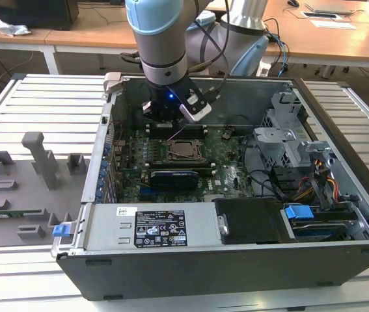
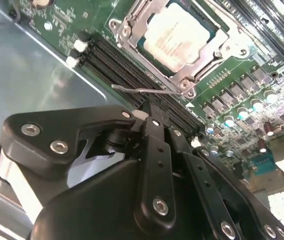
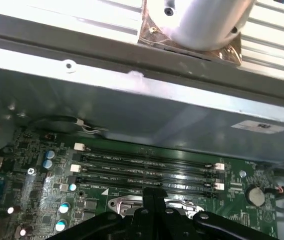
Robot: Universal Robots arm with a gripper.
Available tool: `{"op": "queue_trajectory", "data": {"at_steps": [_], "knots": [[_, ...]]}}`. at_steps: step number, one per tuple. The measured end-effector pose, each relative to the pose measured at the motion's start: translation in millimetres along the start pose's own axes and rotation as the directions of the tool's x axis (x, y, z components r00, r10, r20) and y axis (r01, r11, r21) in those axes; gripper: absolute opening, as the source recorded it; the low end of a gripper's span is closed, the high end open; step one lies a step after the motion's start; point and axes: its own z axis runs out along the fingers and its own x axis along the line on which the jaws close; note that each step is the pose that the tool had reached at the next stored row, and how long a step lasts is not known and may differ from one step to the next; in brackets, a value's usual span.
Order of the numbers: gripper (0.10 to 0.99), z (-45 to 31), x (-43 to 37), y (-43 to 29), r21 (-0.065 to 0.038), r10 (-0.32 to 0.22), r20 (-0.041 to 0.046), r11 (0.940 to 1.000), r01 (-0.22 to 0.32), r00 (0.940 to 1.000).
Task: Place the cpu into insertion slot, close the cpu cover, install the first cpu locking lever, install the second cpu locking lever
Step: 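Install the first cpu locking lever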
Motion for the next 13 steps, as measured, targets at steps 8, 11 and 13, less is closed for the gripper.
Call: {"op": "queue_trajectory", "data": {"at_steps": [8,11,13], "knots": [[0.106,9.0,-0.2,2.3,0.019,0.074,0.0209,0.9971,-0.074,0.9971],[0.106,12.3,-5.3,4.4,0.030,0.076,0.0216,0.9966,-0.077,0.9968],[0.106,14.8,-11.9,3.3,0.038,0.085,0.0242,0.9955,-0.086,0.9960]]}}
